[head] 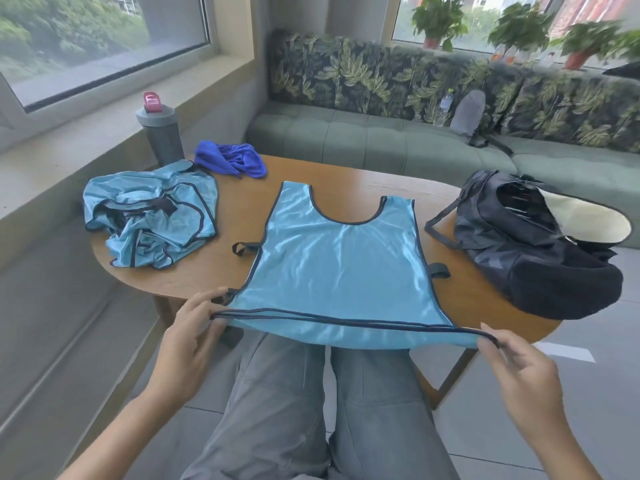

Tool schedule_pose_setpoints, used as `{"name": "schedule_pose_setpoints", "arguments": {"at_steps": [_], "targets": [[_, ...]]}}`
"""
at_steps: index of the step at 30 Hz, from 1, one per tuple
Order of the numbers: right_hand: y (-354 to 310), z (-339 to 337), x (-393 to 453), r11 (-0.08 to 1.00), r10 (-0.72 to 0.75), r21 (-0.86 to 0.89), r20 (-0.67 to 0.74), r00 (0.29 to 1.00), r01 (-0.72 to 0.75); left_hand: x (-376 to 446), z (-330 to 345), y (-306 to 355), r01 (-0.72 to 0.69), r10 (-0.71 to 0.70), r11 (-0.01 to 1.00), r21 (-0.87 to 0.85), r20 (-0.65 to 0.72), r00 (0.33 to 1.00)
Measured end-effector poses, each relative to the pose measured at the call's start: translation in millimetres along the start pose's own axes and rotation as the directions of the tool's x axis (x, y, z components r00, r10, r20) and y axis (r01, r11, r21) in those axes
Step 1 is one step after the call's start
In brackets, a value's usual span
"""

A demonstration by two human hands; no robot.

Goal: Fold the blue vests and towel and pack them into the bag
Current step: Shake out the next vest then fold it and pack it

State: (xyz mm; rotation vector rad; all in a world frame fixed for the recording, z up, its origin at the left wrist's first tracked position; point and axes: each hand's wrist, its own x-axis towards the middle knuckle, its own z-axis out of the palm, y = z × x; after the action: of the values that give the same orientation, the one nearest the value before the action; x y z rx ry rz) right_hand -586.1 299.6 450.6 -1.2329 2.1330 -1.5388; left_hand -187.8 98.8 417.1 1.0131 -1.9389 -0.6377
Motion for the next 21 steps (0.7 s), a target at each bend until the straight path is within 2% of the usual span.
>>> {"name": "schedule_pose_setpoints", "arguments": {"at_steps": [2, 6, 9, 12, 16, 21], "targets": [[-6, 3, -3, 1.000, -0.022, 0.003, -0.066, 0.998, 0.022, 0, -4, 9, 0.045, -0.045, 0.998, -0.054, -0.008, 0.999], [-16, 10, 1, 0.983, -0.159, -0.113, -0.161, 0.974, 0.142, 9, -7, 12, 0.107, -0.112, 0.989, -0.105, -0.040, 0.993], [-14, 16, 13, 0.975, -0.164, -0.180, -0.211, 0.964, 0.126, 23, -2, 18, 0.161, -0.178, 0.969, -0.187, -0.080, 0.981], [-13, 21, 32, 0.970, -0.155, -0.214, -0.177, 0.972, 0.116, 47, 7, 20, 0.224, -0.246, 0.954, -0.201, -0.097, 0.964], [-21, 26, 72, 0.955, -0.151, -0.277, -0.162, 0.975, 0.102, 94, 20, 6, 0.302, -0.318, 0.930, -0.209, -0.046, 0.947], [-24, 37, 148, 0.948, -0.172, -0.292, -0.151, 0.973, 0.123, 180, 39, -13, 0.308, -0.310, 0.946, -0.105, -0.006, 0.951]]}}
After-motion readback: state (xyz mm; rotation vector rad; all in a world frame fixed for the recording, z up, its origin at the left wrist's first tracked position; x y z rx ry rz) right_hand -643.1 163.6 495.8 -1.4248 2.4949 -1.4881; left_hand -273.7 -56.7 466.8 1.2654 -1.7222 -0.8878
